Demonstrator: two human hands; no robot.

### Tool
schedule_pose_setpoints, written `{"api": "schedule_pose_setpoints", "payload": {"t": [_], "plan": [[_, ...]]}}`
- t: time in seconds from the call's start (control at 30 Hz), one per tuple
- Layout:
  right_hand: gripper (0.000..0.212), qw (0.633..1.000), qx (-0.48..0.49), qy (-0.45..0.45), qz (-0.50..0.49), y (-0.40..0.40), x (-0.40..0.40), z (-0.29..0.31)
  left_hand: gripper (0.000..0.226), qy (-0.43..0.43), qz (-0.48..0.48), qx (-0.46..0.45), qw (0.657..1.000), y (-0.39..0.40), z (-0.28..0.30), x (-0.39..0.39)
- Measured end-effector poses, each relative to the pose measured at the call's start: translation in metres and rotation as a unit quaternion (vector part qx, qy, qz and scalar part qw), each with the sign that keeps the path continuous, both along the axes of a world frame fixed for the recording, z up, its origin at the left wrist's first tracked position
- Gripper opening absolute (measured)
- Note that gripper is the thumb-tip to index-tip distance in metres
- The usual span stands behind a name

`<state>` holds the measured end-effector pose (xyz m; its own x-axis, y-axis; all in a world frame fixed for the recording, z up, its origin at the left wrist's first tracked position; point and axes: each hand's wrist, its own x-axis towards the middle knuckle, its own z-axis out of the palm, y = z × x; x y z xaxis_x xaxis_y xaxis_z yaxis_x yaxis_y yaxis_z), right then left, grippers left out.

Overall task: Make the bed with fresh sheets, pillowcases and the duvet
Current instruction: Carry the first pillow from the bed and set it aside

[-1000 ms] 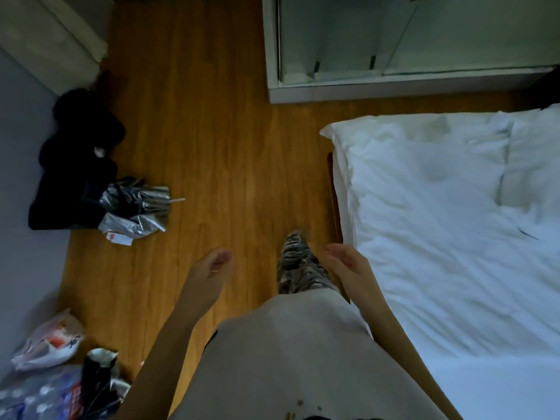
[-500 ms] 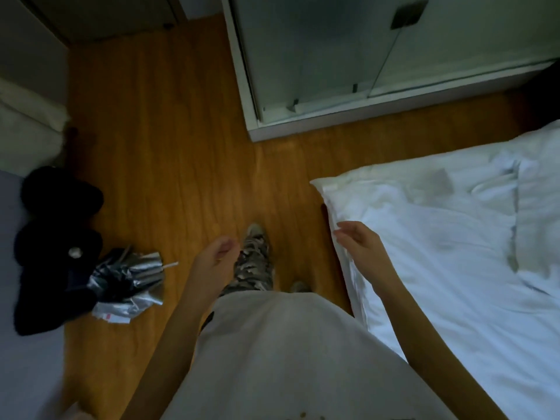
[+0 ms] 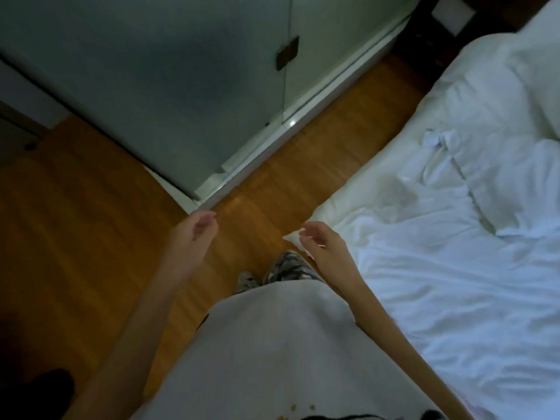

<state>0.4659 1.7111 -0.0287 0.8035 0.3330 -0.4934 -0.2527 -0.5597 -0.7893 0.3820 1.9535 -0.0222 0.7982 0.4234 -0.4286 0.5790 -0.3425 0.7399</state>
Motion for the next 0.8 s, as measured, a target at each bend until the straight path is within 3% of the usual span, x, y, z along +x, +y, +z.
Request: {"api": "schedule_pose_setpoints", "payload": {"t": [0.3, 0.5, 0.8], "plan": [[0.016, 0.985, -0.005, 0.027, -0.168, 0.017, 0.143, -0.035, 0.022, 0.067, -0.106, -0.035, 0.991, 0.038, -0.032, 0.181], [0.028, 0.974, 0.0, 0.018, -0.227, 0.008, 0.28, -0.03, 0.014, 0.039, -0.124, -0.046, 0.99, 0.03, -0.009, 0.343], [0.026, 0.931, 0.024, 0.019, -0.364, -0.016, 0.427, -0.012, 0.02, 0.039, -0.276, -0.051, 0.959, -0.003, -0.006, 0.566]]}}
